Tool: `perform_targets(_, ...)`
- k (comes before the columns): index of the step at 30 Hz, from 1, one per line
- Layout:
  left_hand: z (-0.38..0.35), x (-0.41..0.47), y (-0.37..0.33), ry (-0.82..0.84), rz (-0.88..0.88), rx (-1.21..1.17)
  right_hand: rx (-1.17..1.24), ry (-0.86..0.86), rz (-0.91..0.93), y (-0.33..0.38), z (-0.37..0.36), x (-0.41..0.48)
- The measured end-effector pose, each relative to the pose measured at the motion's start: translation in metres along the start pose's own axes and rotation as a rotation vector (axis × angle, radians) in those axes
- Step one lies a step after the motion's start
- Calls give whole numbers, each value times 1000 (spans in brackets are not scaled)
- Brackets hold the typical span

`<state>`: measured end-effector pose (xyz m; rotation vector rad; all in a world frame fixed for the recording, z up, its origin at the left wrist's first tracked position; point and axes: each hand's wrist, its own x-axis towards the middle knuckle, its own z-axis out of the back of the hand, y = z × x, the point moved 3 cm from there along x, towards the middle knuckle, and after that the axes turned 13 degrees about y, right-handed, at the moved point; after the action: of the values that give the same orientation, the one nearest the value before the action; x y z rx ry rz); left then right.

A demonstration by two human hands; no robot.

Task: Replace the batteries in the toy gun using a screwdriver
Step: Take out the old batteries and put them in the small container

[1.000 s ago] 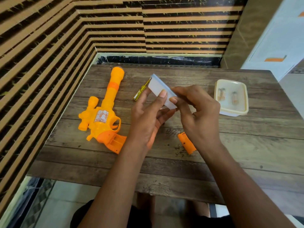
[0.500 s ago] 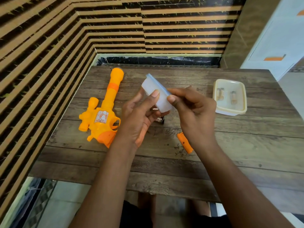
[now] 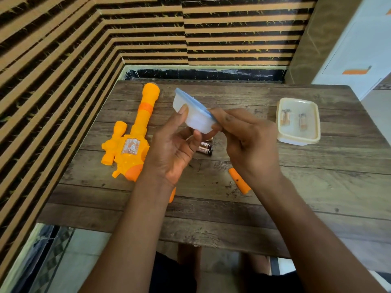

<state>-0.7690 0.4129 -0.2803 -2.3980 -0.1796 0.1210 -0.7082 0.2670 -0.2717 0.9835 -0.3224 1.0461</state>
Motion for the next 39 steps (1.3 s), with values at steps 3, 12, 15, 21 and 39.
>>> perform_targets(3, -1, -1, -2, 29, 11, -47, -10, 0, 13, 2, 5, 2)
perform_targets(12, 7, 5, -1, 95, 107, -79, -16, 23, 43, -1, 7, 2)
perform_targets(15, 7, 6, -1, 133, 130, -107, 22, 34, 41, 0, 7, 2)
perform_targets(21, 2, 6, 3, 162, 163, -134, 53, -22, 20, 3, 7, -4)
perform_targets(39, 10, 4, 14, 60, 206, -27, -161, -83, -36, 6, 3, -4)
